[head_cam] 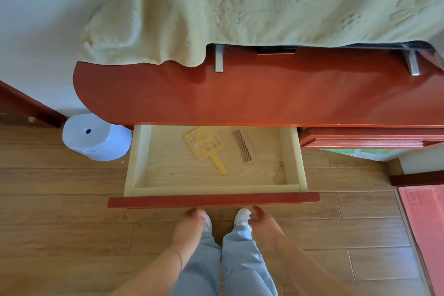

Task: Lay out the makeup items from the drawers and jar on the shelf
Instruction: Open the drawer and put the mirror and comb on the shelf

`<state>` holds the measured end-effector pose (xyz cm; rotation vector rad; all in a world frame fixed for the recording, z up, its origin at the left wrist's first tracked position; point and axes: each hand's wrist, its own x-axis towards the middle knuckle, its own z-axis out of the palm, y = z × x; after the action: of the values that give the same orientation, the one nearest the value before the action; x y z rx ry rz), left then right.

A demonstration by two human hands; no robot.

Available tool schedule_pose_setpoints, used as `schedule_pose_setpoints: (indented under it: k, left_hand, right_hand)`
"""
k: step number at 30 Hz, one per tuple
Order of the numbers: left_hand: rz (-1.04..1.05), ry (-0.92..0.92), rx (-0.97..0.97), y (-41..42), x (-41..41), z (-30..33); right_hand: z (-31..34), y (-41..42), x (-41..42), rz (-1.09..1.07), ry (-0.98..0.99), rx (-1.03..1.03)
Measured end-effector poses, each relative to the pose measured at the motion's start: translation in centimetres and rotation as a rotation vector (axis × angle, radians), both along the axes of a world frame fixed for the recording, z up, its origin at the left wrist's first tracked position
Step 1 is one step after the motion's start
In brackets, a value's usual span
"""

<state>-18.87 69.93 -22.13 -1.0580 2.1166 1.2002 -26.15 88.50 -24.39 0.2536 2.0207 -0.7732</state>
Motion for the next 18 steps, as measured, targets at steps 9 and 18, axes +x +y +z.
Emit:
schedule_pose_setpoints:
  k: [9, 18]
  left_hand:
    - [-0.315, 0.716, 0.025, 0.2, -5.1, 8.4]
    - [-0.373, 0.478, -0.352, -2.9, -13.2, 4.2]
  right_hand:
    - [11.1, -1.1, -1.7, 0.561, 0.724, -0.230]
    - [10.3, -3.2, -10.2, 0.296, 0.666, -0.098]
